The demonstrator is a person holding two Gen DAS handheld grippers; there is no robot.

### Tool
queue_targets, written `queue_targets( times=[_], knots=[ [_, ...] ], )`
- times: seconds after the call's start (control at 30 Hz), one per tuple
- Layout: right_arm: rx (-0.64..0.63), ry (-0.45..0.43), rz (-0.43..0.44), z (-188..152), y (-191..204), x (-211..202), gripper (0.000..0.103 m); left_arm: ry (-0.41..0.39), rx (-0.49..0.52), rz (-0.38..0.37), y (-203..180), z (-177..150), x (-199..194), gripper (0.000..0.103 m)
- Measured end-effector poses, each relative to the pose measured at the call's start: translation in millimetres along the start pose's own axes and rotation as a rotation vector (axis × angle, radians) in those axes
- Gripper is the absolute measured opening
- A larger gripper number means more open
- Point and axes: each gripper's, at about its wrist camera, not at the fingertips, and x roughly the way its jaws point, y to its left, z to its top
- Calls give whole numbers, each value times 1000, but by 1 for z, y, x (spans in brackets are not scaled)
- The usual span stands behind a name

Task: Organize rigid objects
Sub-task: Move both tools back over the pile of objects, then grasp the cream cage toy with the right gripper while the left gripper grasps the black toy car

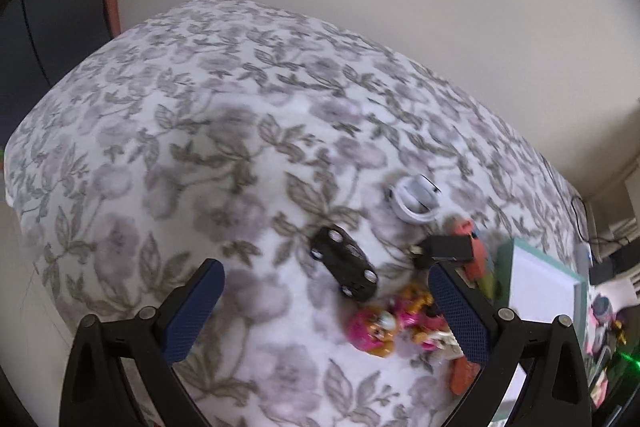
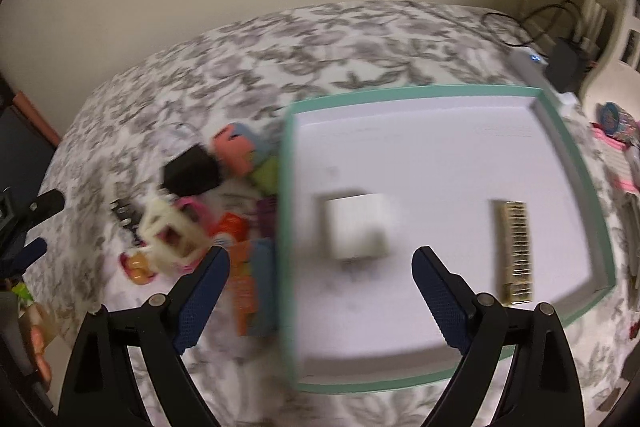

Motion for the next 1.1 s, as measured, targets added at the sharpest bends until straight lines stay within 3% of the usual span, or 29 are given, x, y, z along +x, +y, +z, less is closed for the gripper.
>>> queue_targets(
  times=[0.13, 0.37, 0.83, 0.93, 1.1],
  knots=[
    [-40, 0, 50, -1, 28, 7, 93, 18, -11, 9, 10, 4, 6, 103],
    [-125, 31, 54, -3, 67, 27, 93, 110, -20, 7, 13, 8, 31, 103],
    [-146, 46, 72, 6, 86, 50, 93, 232, -3, 5, -5, 6, 87, 102],
    [-159, 47, 70, 4, 90, 51, 90, 252, -6, 2, -7, 3, 95, 95],
    [-172, 39, 91, 3, 92, 49, 78, 264, 8, 8, -9, -1, 103, 86]
  ],
)
